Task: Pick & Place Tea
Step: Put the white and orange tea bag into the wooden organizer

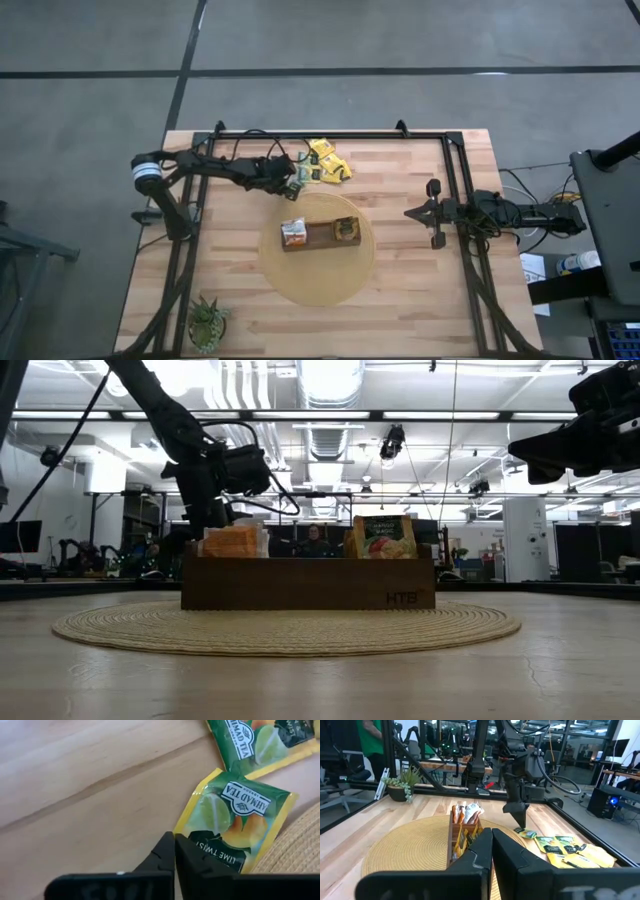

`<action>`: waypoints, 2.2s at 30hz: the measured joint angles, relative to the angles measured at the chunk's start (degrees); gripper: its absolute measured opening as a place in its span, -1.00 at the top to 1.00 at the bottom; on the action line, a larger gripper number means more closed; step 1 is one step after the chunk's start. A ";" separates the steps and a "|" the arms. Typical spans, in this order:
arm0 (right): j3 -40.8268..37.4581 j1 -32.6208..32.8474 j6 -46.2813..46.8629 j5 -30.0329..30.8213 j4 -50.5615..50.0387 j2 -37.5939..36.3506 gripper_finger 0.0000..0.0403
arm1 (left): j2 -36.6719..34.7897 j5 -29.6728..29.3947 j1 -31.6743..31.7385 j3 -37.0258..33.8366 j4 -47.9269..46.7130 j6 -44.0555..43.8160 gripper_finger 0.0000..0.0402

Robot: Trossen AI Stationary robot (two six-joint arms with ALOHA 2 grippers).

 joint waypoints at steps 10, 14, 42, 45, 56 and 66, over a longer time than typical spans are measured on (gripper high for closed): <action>-0.01 0.00 0.00 0.02 0.00 0.00 0.96 | -7.34 -0.67 -1.36 10.06 -16.82 11.59 1.00; -0.02 0.01 0.00 0.00 0.00 0.00 0.96 | -7.44 -7.19 -3.58 17.60 -25.45 14.38 1.00; -0.02 0.01 -0.10 0.02 0.00 0.04 0.96 | -7.46 -7.77 -14.44 30.90 -33.93 24.47 1.00; -0.02 -0.01 -4.37 0.04 0.84 0.04 0.96 | -7.50 -7.61 -16.08 32.44 -34.88 25.10 1.00; -0.02 0.00 -2.80 -0.05 14.94 -0.02 0.96 | -7.57 -6.53 -21.48 37.95 -38.09 28.06 1.00; -0.02 -0.03 0.44 1.56 21.45 0.50 0.95 | -7.57 -6.57 -24.47 38.97 -38.10 29.56 1.00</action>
